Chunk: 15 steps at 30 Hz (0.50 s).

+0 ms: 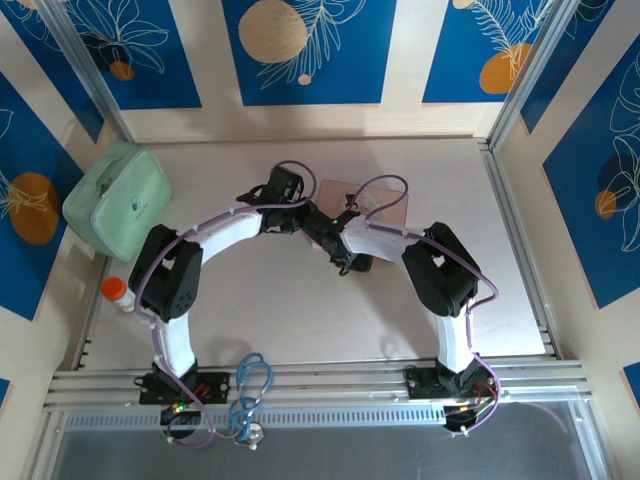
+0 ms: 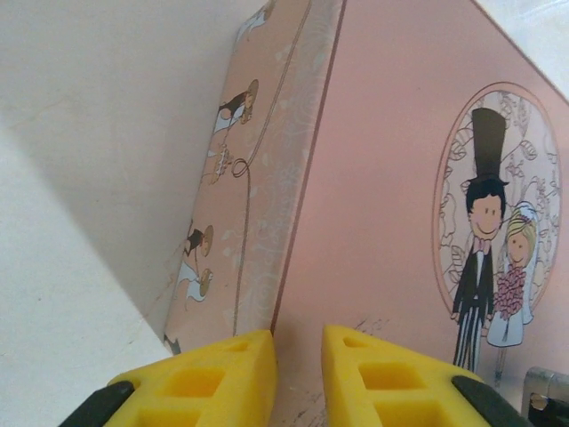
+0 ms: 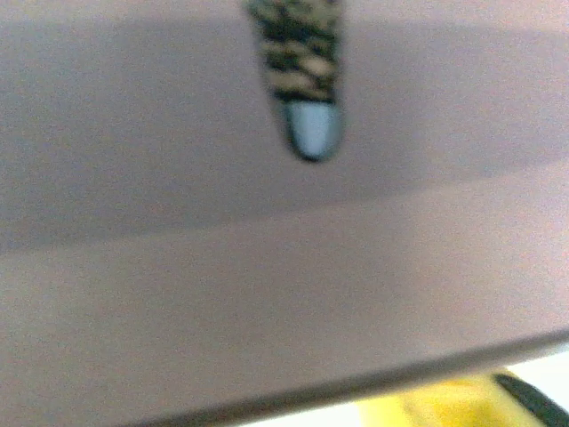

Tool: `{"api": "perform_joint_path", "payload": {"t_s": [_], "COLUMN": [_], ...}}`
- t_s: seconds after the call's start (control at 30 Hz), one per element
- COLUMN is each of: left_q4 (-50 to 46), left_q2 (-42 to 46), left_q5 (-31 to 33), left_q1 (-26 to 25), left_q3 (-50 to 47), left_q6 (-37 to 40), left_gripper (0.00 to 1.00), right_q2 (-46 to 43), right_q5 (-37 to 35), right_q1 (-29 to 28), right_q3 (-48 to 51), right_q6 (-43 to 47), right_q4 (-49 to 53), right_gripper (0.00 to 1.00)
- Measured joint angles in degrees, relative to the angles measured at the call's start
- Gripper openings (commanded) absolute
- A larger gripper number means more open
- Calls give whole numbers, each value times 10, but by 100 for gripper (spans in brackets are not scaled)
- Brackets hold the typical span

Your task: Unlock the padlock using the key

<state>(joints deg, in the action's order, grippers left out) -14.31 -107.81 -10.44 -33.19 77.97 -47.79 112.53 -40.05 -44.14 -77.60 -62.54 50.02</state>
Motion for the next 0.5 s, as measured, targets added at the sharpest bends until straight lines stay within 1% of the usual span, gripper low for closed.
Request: {"api": "perform_joint_path", "payload": {"t_s": [0.07,0.17,0.27,0.33,0.4,0.43,0.5], "left_q4": [3,5,6,7,11,14,19], "left_q2": [2,3,5,5,5,5,5], "left_q5": [-1,-3,-16,-27,-36,-42,-49], "left_q1": [0,0,-3,-11,-20,-24,-28], "left_q3": [-3,-5,-6,-8,-10,-12,-16], "left_q6": [-2,-2,-2,-2,-2,-2,-2], "left_gripper": [24,24,23,23,22,22,22], "right_q2": [2,-1,-14,-38,-75,-97,-137], "right_q5": [-4,-8,-9,-2,12,21,33], "right_q1": [-1,-4,-13,-20,-22,-21,-16], "right_q3": [0,9,43,80,119,138,164], "right_q6": [2,14,34,49,64,69,76], "right_q4": [5,-7,-52,-88,-122,-137,-164], "right_gripper": [24,18,11,0,0,2,19]}}
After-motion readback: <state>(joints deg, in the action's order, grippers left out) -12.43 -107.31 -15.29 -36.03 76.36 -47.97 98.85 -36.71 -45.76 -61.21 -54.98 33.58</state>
